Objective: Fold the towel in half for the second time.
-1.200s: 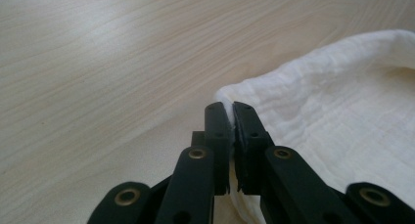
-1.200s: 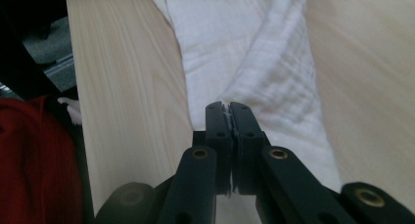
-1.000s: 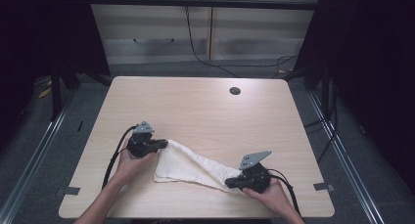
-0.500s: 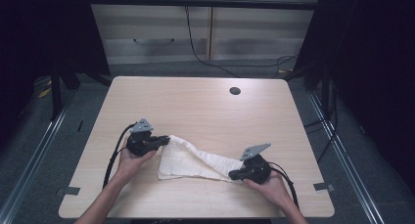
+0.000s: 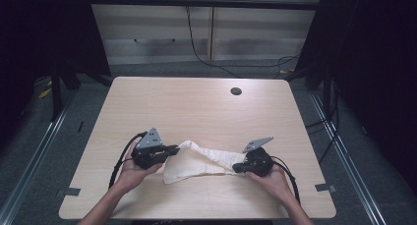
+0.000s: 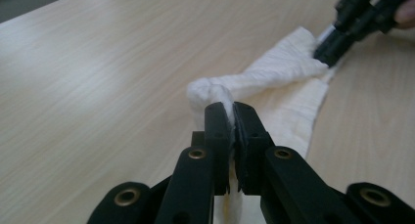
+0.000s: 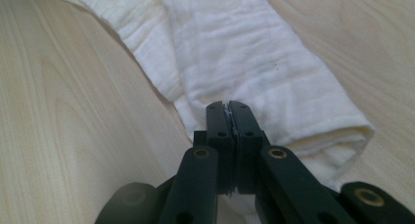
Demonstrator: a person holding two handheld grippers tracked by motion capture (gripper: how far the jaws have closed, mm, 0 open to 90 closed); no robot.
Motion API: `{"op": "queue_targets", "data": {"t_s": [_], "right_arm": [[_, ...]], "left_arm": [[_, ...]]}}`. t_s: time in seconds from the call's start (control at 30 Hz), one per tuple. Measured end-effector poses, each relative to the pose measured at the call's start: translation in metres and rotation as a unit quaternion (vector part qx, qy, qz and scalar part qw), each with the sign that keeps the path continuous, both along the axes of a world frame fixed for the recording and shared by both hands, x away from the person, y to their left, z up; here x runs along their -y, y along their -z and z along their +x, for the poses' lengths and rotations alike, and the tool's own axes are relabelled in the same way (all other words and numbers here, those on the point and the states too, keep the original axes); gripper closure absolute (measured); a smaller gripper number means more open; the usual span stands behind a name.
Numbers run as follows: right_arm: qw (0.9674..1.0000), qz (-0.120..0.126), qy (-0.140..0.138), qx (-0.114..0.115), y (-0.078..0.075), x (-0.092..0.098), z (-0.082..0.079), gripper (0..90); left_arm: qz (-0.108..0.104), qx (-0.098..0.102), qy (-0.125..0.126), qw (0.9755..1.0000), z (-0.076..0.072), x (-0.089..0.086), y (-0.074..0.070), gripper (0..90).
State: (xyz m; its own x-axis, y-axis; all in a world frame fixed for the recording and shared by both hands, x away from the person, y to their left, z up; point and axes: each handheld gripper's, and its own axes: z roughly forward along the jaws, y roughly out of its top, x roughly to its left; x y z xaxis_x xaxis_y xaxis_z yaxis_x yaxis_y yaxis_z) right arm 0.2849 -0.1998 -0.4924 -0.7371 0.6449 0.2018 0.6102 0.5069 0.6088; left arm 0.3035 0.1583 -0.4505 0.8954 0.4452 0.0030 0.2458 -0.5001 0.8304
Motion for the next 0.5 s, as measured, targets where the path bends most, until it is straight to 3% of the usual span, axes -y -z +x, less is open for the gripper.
{"op": "queue_targets", "data": {"t_s": [0.2,0.33,0.5], "right_arm": [[1.0,0.001,0.005,0.003,0.001,0.0,-0.001,88.6],[1.0,0.001,0.008,0.004,0.001,0.0,-0.001,88.6],[0.9999,-0.003,0.015,0.005,0.0,-0.002,-0.003,88.7]], "left_arm": [[0.034,-0.003,0.037,0.9987,-0.024,-0.004,0.01,85.8],[0.042,-0.001,0.051,0.9978,-0.033,-0.005,0.012,85.8],[0.037,0.003,0.079,0.9962,-0.045,0.002,0.011,85.8]]}}
